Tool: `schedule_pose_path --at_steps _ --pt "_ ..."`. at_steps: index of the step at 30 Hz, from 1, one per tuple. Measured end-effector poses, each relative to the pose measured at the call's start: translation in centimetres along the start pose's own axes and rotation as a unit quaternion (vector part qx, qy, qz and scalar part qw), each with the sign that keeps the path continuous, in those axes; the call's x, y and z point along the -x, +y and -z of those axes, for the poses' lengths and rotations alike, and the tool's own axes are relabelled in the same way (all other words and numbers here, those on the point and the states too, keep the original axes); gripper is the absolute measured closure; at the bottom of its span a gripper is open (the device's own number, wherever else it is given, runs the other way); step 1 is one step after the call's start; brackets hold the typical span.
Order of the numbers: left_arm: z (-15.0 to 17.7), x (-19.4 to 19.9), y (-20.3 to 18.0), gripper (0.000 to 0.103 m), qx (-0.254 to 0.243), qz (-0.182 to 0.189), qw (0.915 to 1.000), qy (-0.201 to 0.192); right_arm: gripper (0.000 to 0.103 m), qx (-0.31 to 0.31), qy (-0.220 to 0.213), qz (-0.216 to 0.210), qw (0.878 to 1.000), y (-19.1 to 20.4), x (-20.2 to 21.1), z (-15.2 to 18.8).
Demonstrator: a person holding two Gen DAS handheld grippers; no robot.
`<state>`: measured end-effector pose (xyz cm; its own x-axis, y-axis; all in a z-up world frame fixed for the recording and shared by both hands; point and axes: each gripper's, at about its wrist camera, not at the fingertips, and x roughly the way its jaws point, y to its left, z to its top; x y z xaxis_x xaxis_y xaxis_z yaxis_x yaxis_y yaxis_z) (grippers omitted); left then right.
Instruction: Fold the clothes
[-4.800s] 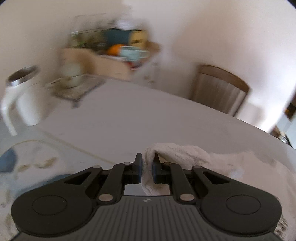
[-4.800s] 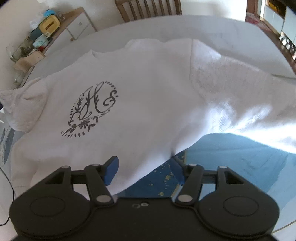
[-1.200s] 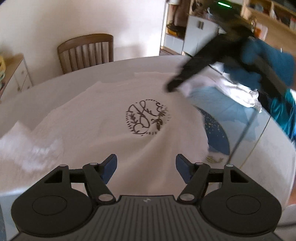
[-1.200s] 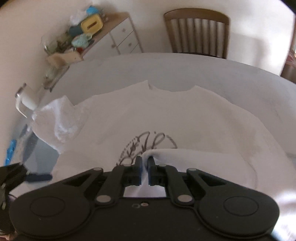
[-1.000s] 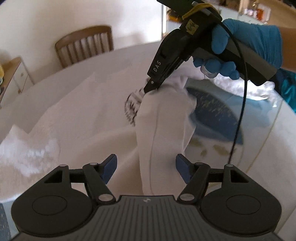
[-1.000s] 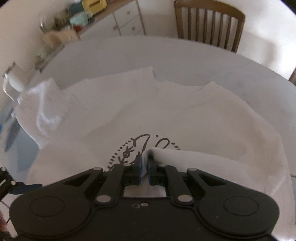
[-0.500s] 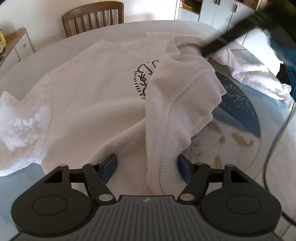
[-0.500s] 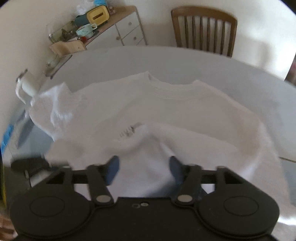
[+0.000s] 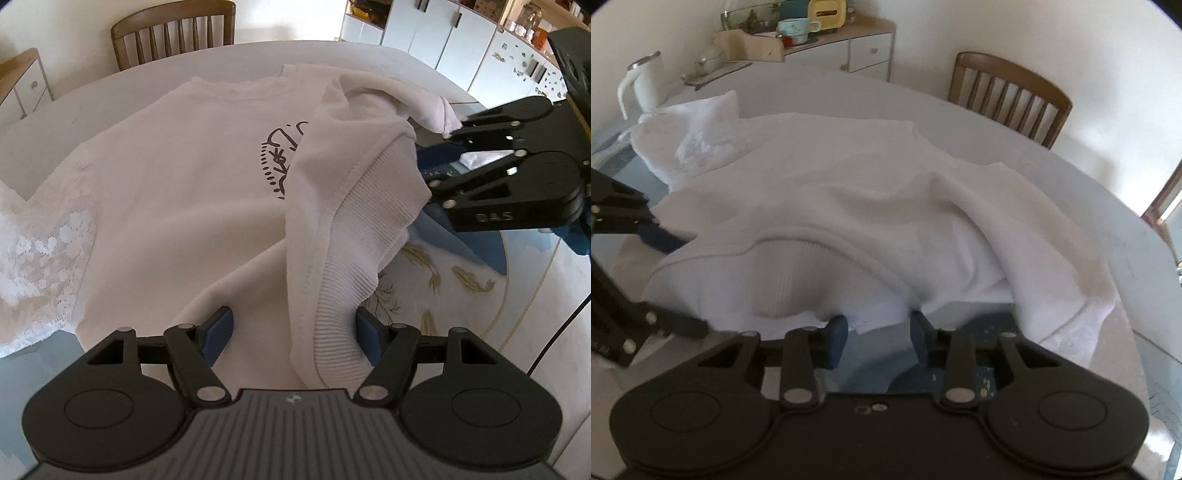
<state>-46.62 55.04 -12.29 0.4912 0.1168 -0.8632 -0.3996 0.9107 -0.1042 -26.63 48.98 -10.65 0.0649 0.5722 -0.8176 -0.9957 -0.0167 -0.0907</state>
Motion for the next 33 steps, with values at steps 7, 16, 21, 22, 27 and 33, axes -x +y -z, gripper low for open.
schedule_pose_path --at_steps 7,16,21,22,27,33 --pt "0.0 0.3 0.4 0.033 -0.007 0.009 0.9999 -0.002 0.000 -0.072 0.023 -0.010 0.997 -1.5 0.8 -0.3" --pt "1.0 4.5 0.8 0.033 -0.048 0.069 0.9963 -0.020 0.000 -0.098 0.080 -0.081 0.989 -3.7 9.3 0.9" --pt "3.1 6.0 -0.1 0.033 -0.084 0.121 0.9891 0.006 0.000 -0.080 0.133 -0.095 0.983 -2.9 12.5 3.8" --pt "3.6 6.1 -0.3 0.033 -0.089 0.123 0.9884 0.015 0.000 -0.074 0.148 -0.092 0.982 -2.4 12.5 4.8" --pt "5.8 6.6 -0.2 0.033 -0.093 0.116 0.9884 0.031 0.000 -0.068 0.215 -0.057 0.973 -0.7 10.2 10.3" --pt "6.9 8.9 3.1 0.033 -0.017 0.082 0.9963 0.022 0.000 -0.149 0.202 -0.072 0.965 -2.6 10.1 12.0"
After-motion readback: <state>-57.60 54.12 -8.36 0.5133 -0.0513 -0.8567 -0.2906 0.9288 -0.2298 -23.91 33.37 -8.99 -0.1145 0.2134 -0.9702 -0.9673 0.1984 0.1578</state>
